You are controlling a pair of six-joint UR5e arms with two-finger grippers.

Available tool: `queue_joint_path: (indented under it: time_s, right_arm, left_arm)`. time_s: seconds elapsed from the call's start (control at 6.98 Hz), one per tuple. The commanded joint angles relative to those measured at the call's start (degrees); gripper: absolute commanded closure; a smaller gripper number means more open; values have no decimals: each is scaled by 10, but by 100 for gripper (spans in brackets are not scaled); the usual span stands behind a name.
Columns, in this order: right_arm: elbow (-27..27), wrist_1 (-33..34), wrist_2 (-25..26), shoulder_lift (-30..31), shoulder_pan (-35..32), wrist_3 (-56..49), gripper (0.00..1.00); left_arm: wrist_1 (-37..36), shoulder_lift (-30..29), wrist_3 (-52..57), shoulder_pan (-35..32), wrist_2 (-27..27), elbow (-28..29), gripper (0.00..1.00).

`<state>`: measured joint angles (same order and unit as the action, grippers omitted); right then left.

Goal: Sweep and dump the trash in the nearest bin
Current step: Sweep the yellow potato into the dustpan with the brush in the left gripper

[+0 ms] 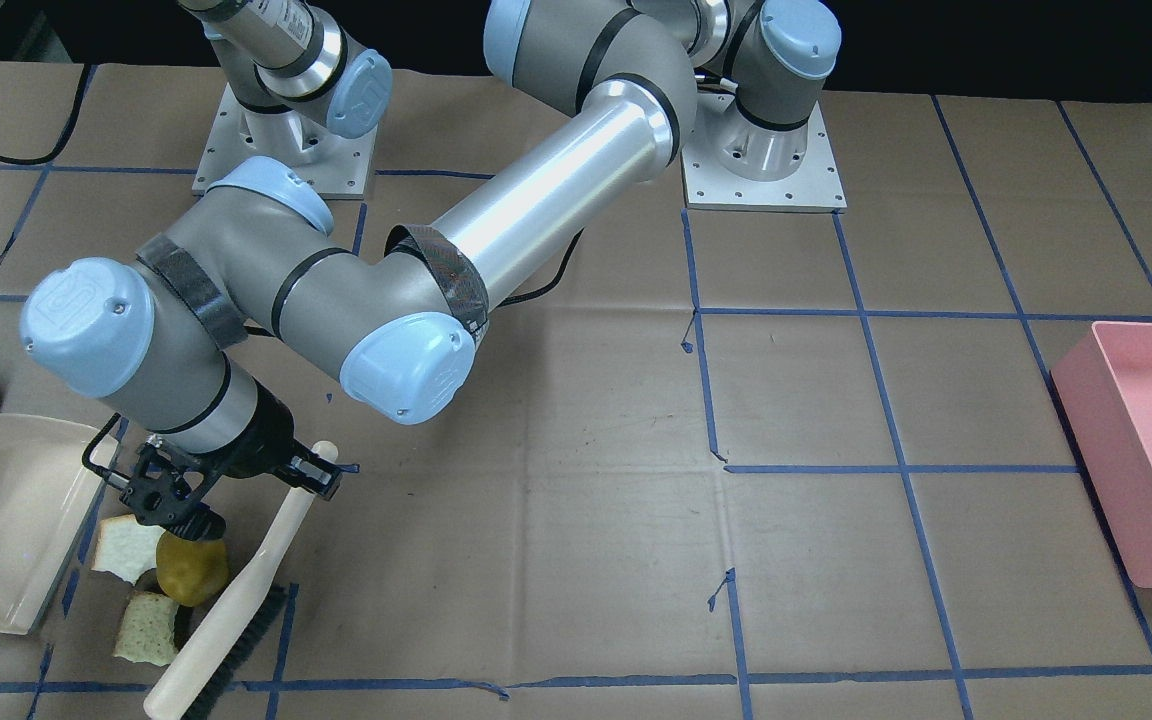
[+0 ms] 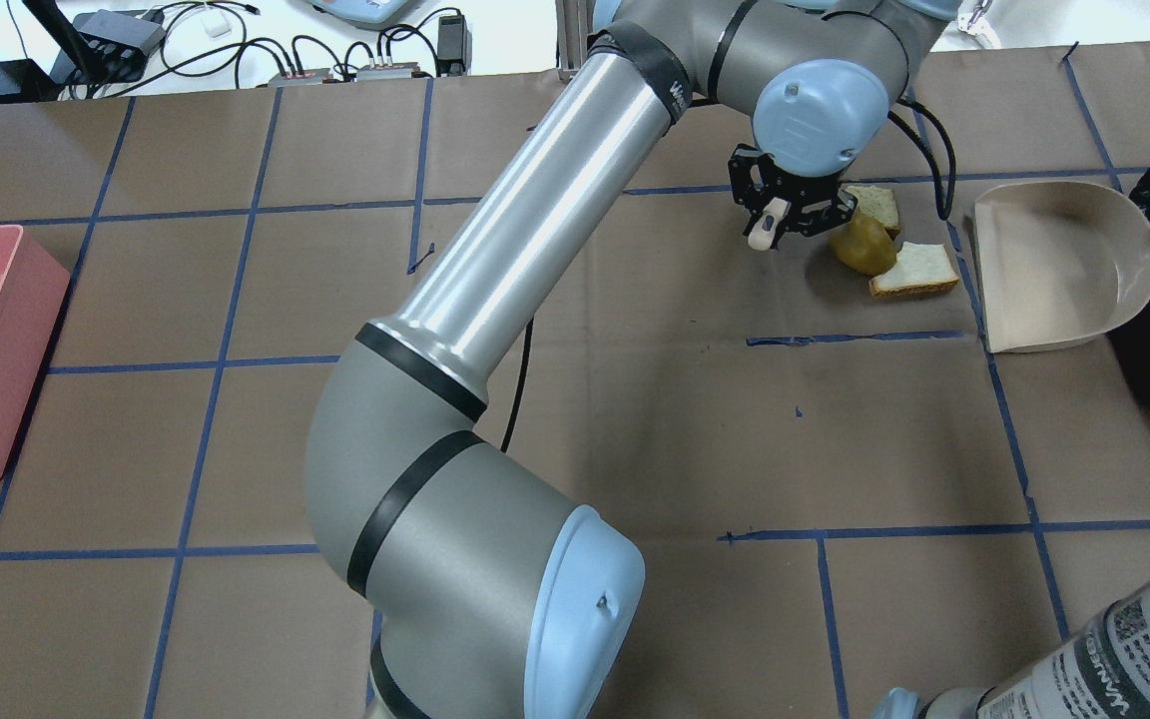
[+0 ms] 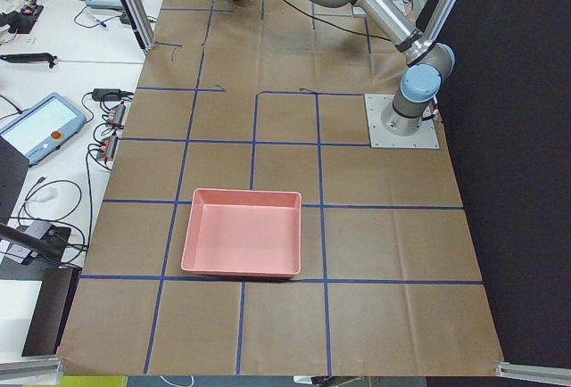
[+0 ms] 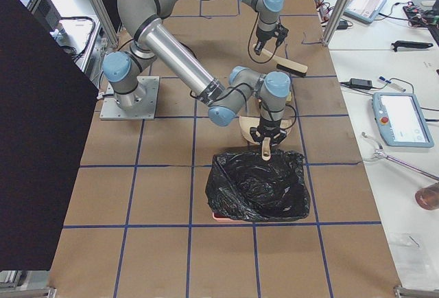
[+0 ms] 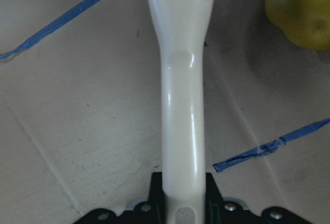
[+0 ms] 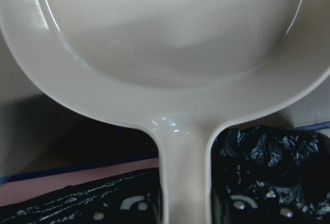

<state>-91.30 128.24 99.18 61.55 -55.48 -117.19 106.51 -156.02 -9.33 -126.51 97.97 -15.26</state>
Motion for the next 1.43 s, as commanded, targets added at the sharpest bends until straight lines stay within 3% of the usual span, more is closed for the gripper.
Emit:
queue_joint_path:
  time_s: [0.0,1.0,1.29]
  right_arm:
    - [12,4,-20,-15,-2,-35,95]
    - [27,2,-21,-26,-31,-37,95]
    - [27,1,-20,-26,-31,-35,95]
  left_arm:
    - [32,-17,-29,-3,-1,14,100]
    - [28,-43,-67,-38,-13,23,100]
    - [24,-43,-72,-44,-40,23,100]
